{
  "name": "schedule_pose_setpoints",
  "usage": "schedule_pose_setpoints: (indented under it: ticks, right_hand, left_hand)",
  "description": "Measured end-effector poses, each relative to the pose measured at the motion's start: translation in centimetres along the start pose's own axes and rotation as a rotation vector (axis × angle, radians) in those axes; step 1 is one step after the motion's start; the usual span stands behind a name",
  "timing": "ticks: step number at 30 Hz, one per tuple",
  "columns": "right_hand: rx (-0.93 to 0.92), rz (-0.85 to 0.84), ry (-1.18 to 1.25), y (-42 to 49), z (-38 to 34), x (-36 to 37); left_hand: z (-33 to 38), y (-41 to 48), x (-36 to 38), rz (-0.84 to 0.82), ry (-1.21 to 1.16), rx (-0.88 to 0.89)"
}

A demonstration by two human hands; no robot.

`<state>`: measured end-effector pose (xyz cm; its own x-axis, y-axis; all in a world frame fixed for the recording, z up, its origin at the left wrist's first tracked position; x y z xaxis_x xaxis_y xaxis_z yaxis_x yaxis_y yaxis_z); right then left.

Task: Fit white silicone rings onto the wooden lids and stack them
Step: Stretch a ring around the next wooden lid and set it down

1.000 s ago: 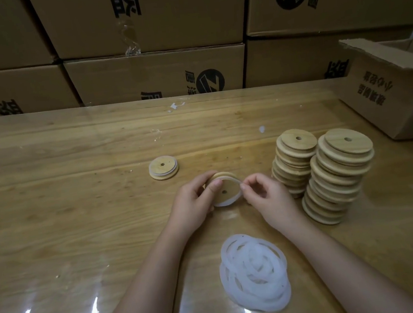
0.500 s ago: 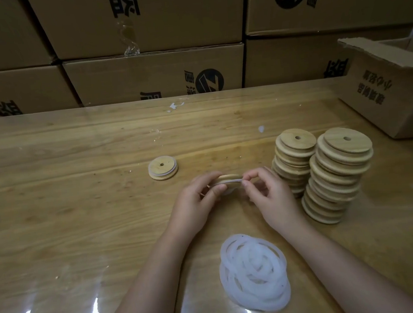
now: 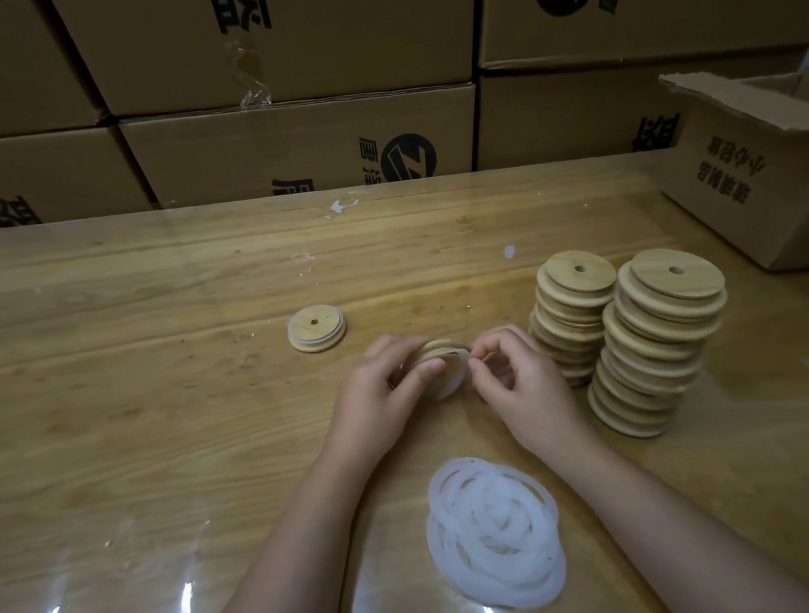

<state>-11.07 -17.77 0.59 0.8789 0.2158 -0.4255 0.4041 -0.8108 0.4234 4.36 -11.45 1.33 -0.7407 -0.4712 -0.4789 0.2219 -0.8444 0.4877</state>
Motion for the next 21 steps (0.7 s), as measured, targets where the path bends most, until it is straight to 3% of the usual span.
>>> schedule_pose_setpoints:
  ticks: [21]
  right_hand:
    - [-0.075,0.027,-0.16,-0.22,-0.46,-0.03]
  left_hand:
    - [-0.6,0.11,-0.23,0.002,-0.235,-0.198]
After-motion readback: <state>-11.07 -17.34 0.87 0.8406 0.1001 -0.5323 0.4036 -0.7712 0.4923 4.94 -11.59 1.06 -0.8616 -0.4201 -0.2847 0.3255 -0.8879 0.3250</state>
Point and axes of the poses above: each hand's wrist, its own y-axis towards the middle knuckle, its own x-axis out of the palm, z = x × y, the point moved 2 cm from there along y, towards the middle knuckle, and after that the axes turned 1 degree about x, right-handed, at the moved point
